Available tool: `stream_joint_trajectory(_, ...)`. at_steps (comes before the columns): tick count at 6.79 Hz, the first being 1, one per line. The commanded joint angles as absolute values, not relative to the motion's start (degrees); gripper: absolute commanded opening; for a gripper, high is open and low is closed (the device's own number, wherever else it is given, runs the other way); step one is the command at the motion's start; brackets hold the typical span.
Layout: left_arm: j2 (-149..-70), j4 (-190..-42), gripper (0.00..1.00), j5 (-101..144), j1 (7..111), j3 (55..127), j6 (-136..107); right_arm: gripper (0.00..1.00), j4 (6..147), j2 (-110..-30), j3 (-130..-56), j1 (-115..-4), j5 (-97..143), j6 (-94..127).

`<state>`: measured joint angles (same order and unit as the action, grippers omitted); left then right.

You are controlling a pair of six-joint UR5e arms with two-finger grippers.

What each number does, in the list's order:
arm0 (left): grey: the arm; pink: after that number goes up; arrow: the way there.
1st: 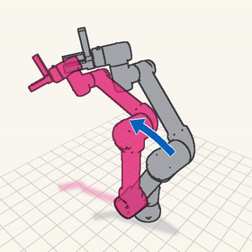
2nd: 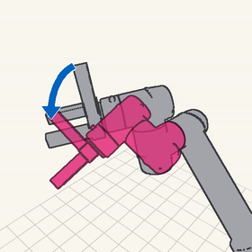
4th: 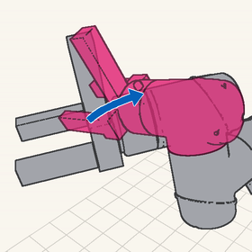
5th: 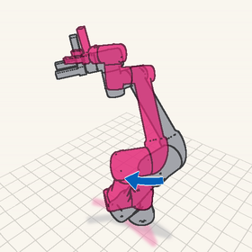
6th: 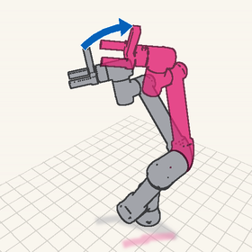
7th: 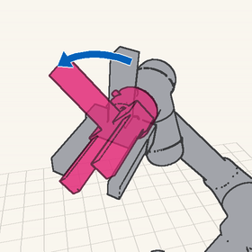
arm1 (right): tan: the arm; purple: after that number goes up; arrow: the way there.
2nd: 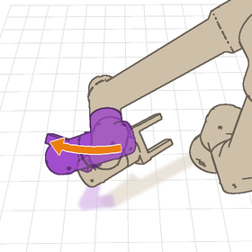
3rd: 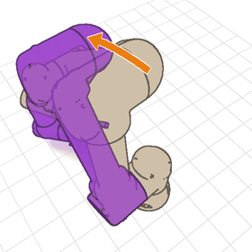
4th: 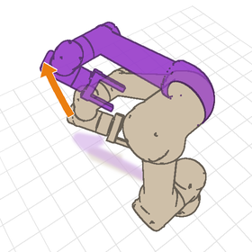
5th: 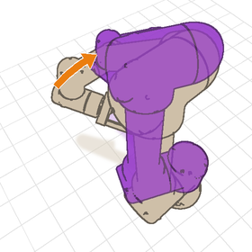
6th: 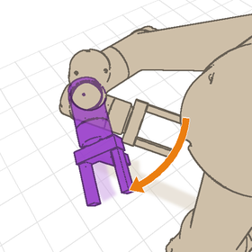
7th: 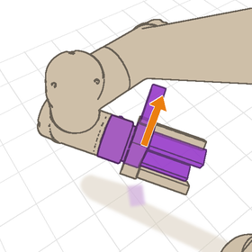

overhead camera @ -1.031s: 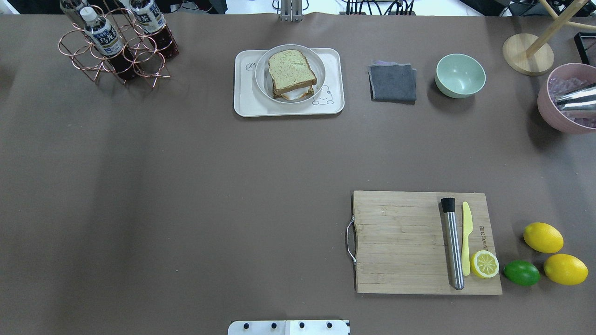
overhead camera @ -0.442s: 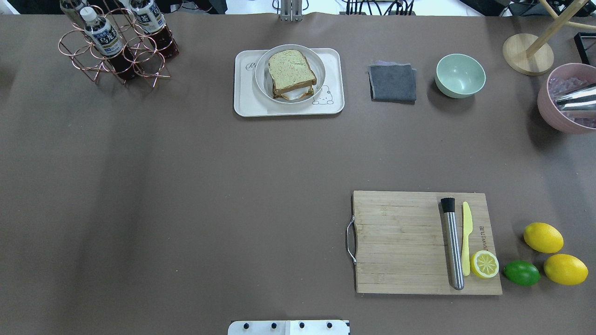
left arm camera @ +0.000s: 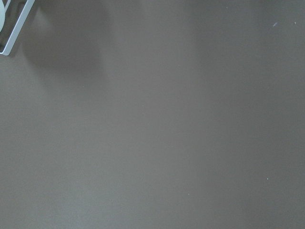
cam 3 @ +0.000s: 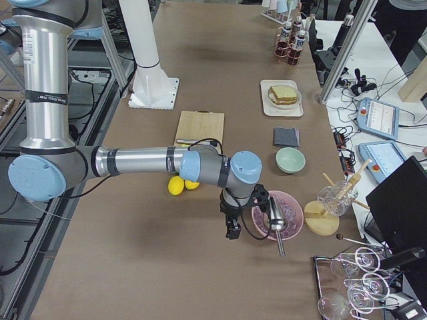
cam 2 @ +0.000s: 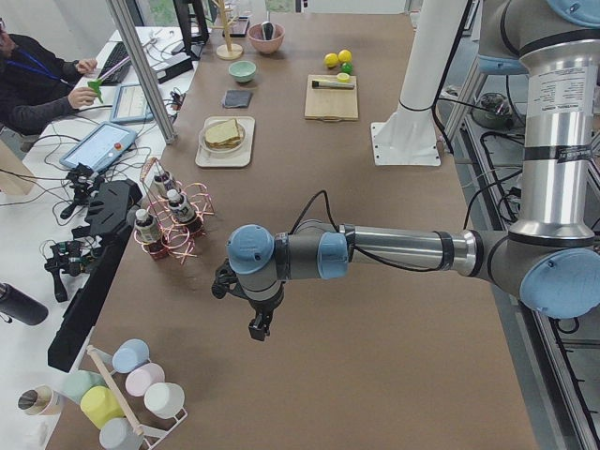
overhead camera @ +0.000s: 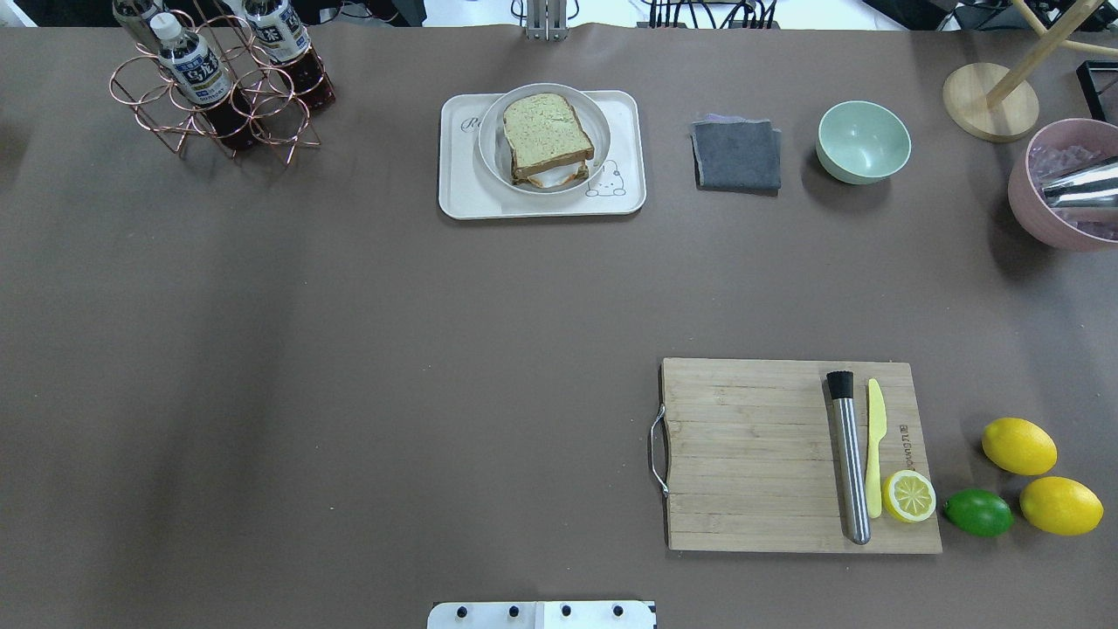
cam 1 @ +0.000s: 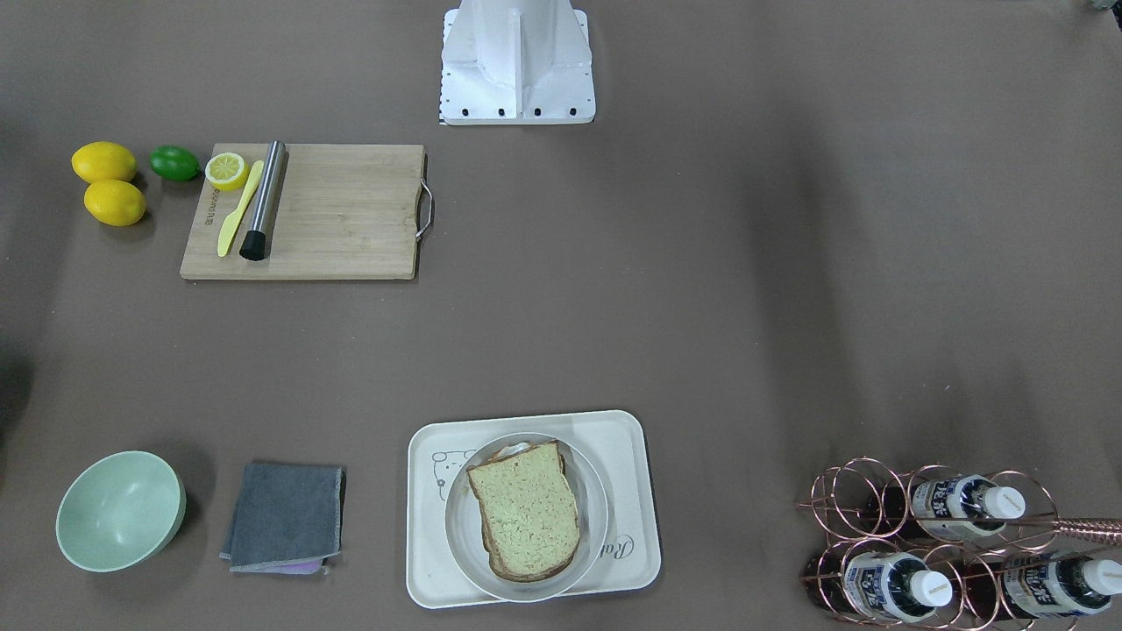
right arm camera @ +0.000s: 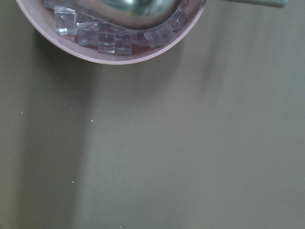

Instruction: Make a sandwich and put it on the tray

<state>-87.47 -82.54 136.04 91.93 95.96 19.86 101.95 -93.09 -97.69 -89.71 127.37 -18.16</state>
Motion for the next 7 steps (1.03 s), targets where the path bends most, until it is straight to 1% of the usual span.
stream_joint_trajectory(1, -87.5, -82.5, 0.99, 136.1, 91.9, 96.0, 19.9, 1.00, 102.0, -93.6, -97.9, -89.7, 127.4, -18.2)
stream_joint_trajectory(5, -87.5, -82.6, 0.99, 136.1, 91.8, 96.1, 19.9, 1.00, 100.9, -94.4, -98.0, -89.8, 127.8, -18.0)
stream_joint_trajectory(7, -87.5, -82.6, 0.99, 136.1, 91.8, 96.1, 19.9, 1.00, 93.5, -98.0, -97.6, -89.8, 130.5, -17.9)
